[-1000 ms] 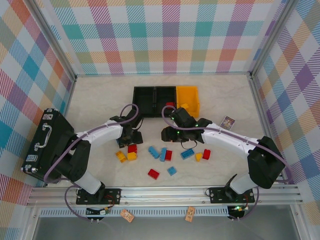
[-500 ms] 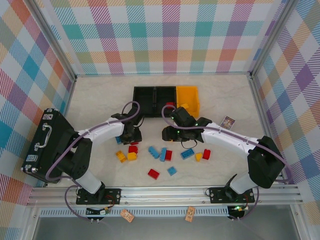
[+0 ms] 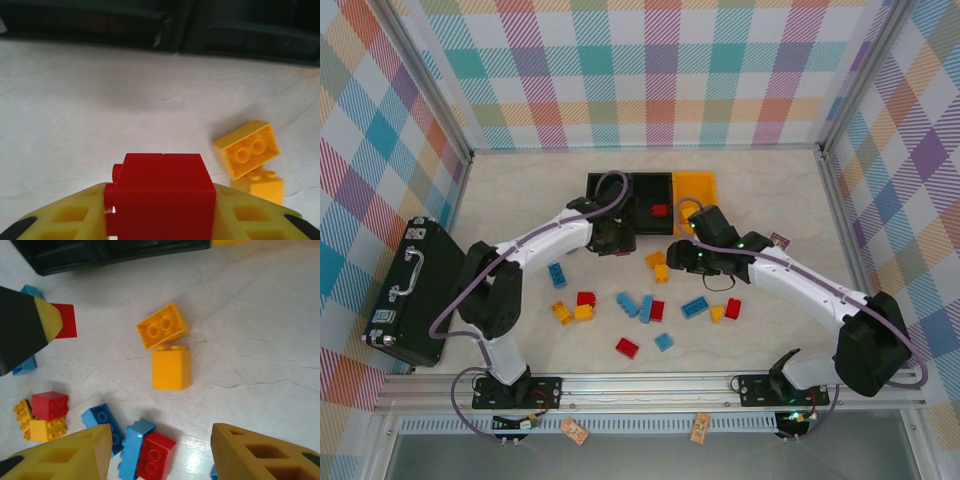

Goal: Sort the legos into containers by color
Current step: Pick up the lego from the center of the table, then place the lego in the container.

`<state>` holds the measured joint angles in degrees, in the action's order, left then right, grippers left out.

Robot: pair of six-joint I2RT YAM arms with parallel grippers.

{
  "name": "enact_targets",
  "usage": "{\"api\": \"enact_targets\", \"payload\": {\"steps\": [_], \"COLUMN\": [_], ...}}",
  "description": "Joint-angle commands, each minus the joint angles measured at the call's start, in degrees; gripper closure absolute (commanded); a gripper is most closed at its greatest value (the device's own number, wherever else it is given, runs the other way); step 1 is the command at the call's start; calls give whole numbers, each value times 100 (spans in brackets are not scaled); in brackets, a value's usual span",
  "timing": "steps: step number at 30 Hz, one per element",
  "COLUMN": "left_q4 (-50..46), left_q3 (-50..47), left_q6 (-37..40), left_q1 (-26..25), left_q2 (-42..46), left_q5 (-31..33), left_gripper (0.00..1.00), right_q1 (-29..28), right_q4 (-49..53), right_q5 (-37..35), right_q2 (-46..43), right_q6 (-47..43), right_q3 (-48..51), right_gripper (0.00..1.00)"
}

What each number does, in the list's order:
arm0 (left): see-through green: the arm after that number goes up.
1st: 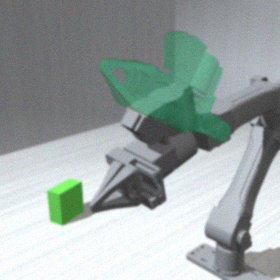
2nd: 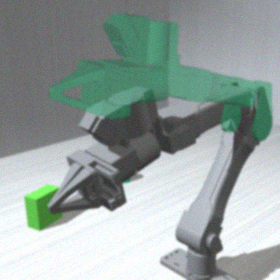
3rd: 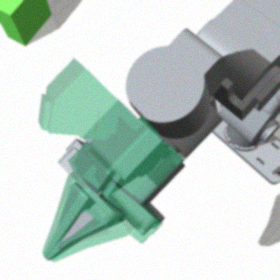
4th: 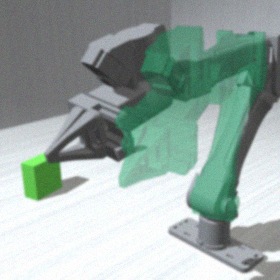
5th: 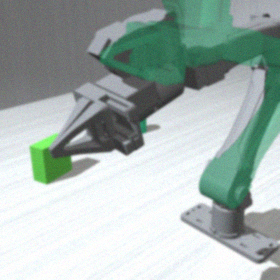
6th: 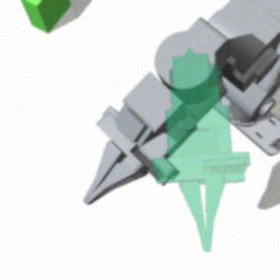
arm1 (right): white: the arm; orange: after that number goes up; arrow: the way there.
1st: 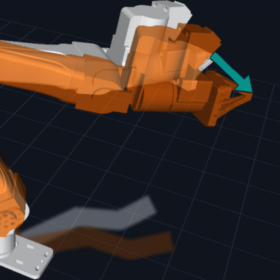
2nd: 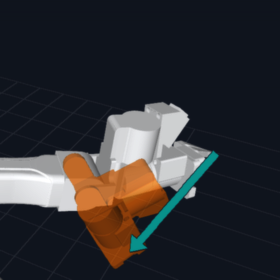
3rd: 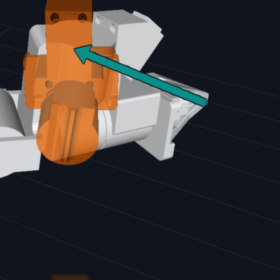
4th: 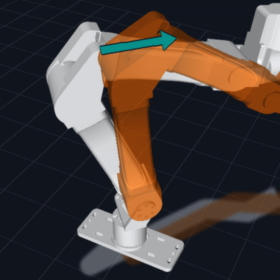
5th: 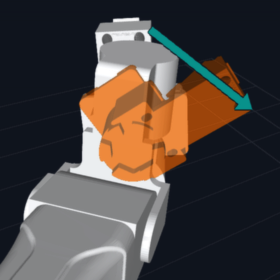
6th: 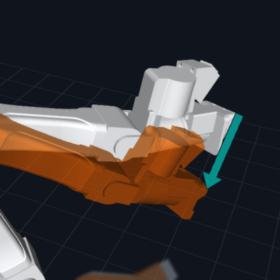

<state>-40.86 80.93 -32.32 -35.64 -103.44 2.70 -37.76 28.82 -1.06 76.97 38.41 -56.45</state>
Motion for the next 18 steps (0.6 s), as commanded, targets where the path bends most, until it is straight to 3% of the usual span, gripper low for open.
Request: {"api": "enact_targets", "payload": {"steps": [1, 18], "left_q4": [-236, -1159], "left_q3": [583, 3854], "left_q6": [114, 724], "left_q1": [-111, -154], "left_q2": [-351, -2540], "left_q5": [-84, 504], "left_gripper": [61, 61], "right_q1": [148, 387], "right_q4": [254, 414], "right_q5": [-112, -149], "right_q2": [-253, -673], "right_q6": [76, 37], "right_q3": [187, 476], "right_gripper": [45, 45]}}
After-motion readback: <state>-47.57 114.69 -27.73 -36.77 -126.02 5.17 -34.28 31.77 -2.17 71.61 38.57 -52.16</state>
